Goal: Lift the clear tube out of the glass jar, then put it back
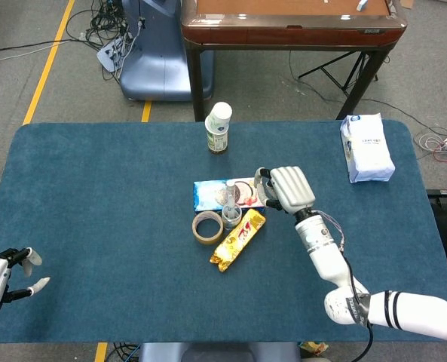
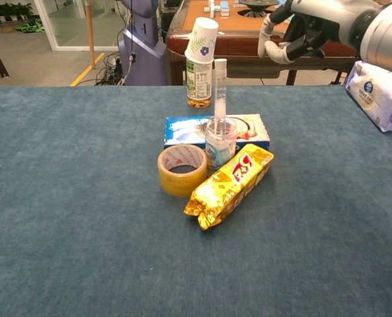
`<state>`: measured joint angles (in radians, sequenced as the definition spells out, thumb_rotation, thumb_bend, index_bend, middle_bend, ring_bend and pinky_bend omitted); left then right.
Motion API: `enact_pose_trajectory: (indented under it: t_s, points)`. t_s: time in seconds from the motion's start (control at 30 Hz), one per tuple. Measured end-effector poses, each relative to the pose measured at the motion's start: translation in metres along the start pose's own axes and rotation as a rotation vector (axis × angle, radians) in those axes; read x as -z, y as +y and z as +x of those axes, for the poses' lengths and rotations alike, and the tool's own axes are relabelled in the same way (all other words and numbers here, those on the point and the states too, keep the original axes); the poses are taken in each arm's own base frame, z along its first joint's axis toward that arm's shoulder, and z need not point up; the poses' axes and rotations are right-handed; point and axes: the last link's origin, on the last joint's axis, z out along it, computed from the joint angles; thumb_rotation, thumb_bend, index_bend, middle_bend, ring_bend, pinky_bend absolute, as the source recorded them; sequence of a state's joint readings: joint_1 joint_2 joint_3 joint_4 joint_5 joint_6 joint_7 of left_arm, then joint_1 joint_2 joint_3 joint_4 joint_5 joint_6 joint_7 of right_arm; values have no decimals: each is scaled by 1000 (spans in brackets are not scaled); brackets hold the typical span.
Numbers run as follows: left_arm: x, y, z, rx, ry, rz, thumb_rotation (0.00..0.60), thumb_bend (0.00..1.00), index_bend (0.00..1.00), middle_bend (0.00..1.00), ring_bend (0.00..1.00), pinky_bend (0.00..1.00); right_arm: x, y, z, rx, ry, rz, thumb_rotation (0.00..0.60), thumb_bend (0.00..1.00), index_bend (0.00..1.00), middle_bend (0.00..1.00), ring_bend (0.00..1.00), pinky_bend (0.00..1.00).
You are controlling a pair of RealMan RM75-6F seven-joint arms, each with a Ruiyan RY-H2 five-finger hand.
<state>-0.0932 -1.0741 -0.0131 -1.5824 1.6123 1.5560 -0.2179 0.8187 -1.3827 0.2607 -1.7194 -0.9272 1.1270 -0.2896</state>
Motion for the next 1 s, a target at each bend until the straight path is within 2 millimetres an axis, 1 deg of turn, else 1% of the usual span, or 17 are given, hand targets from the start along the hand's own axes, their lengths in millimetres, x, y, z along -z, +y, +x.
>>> enact_pose_trajectory:
  t_s: [0.1,0.17,0.2,0.33,0.43,0.5,0.6,0.67,0.73,0.8,1.0]
  points:
    - [0,1,-1,-1,-3,-2,600,143,538,701,524,696,2,7,-1,-4,8,-19,600,188,534,615,508,654]
    - [0,1,-1,-2,-5,-3,600,143,538,701,524,696,1,11,-3,-11,11,-33,600,166,534,499,409,598]
    - [0,1,-2,-3,-6,-4,600,143,538,701,524,696,0,12,-4,-17,12,-39,600,159,534,464,374,564]
    - [-1,1,-2,-3,-7,-4,600,143,538,701,524,696,-4,14,-10,-47,-4,-57,600,102,534,336,223,373]
    - [-1,1,-2,-2,-7,-4,600,143,538,701,524,696,-8,10,-14,-80,-16,-67,600,53,534,283,166,293]
    - [0,1,-2,1,-5,-4,600,143,538,701,524,696,-11,7,-18,-105,-22,-71,600,16,516,256,140,259]
    - [0,1,-1,5,-2,-3,600,143,538,701,524,696,-14,1,-22,-126,-34,-67,600,0,456,211,103,223]
    - [0,1,0,7,-1,-3,600,143,538,701,524,696,-15,-2,-24,-127,-41,-65,600,0,398,179,77,200]
    - [0,0,0,8,0,-2,600,143,538,701,524,696,-15,-3,-25,-126,-45,-64,600,0,358,161,63,187]
    - [0,0,0,8,0,-4,600,143,538,701,524,696,-15,-5,-25,-131,-45,-66,600,0,342,155,60,185]
    - [0,1,-1,4,-5,-6,600,143,538,701,524,696,-19,-6,-28,-172,-30,-89,600,0,341,168,60,185]
